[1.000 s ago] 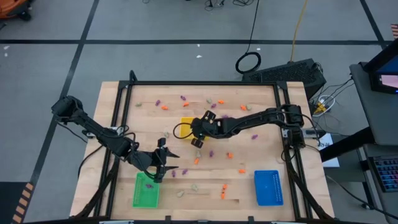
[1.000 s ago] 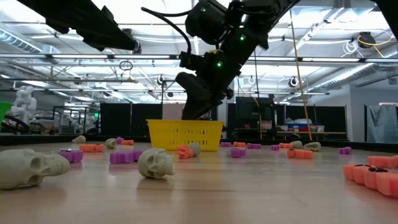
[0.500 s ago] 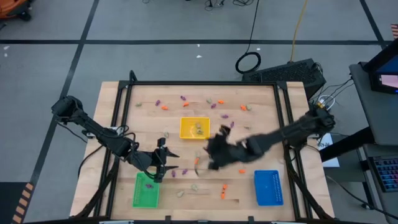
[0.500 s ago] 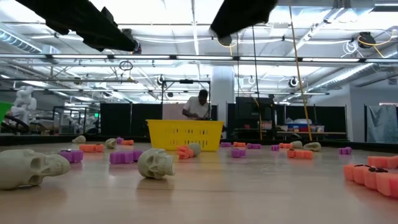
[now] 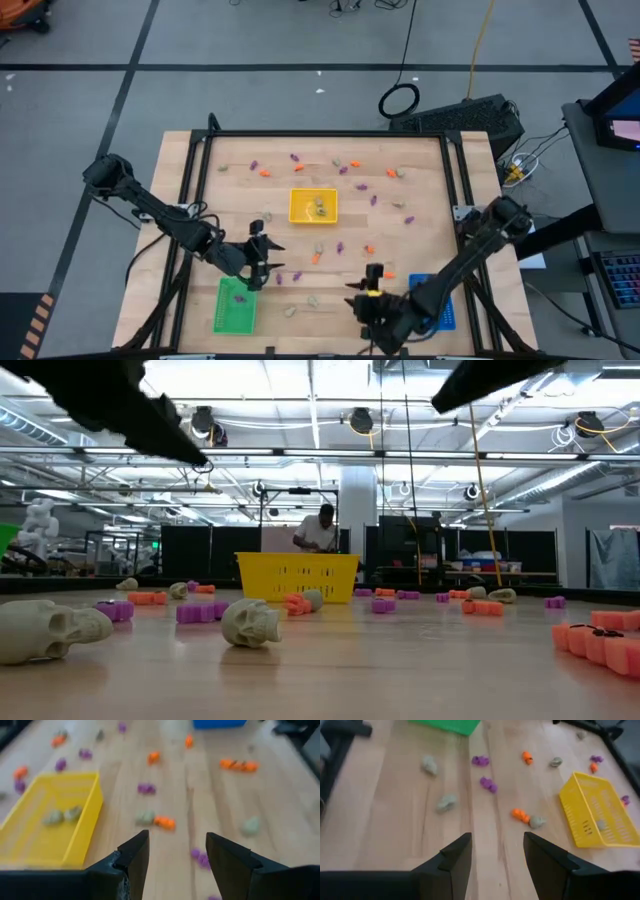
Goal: Sort Halloween decoration
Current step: Put the orange skeleton toy in the blue basket
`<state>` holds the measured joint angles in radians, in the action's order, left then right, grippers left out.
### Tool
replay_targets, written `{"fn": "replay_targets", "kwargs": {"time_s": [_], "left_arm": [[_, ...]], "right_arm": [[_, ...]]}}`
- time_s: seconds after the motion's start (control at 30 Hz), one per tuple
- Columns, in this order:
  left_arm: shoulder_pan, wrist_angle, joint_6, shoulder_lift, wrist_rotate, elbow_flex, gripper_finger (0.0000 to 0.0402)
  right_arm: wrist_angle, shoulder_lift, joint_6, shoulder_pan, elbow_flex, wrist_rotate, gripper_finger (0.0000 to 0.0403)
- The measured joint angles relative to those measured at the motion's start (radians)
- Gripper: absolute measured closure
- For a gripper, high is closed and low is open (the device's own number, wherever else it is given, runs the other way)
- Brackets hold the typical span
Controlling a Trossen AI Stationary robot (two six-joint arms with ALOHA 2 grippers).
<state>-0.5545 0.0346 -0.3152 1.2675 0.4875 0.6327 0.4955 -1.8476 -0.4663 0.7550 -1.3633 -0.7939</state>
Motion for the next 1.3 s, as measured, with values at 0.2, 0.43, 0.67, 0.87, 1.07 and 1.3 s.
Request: {"fn": "replay_targets", "kwargs": {"time_s": [0.2,0.43,0.67,0.87,1.07,1.3], "left_arm": [[0.002,0.197,-0.191,0.0,0.023,0.0,0.0208],[0.025,0.383,-0.307,0.0,0.067,0.0,0.0208],[0.101,0.427,-0.269,0.0,-0.035,-0.002,0.0208],[0.174,0.429,-0.196,0.0,-0.151,-0.002,0.0208],[0.231,0.429,-0.107,0.0,-0.249,-0.002,0.0208],[0.261,0.41,-0.07,0.011,-0.291,-0.019,0.0208]], "right_arm": [[-0.012,-0.036,0.027,0.003,0.0,-0.135,0.0239],[-0.017,-0.044,0.033,-0.001,0.0,-0.146,0.0239],[-0.02,-0.044,0.037,-0.001,0.0,-0.147,0.0238],[-0.02,-0.044,0.037,-0.001,0.0,-0.147,0.0238],[-0.02,-0.044,0.037,-0.001,0.0,-0.146,0.0238],[-0.029,-0.044,0.037,-0.001,0.0,-0.145,0.0238]]}}
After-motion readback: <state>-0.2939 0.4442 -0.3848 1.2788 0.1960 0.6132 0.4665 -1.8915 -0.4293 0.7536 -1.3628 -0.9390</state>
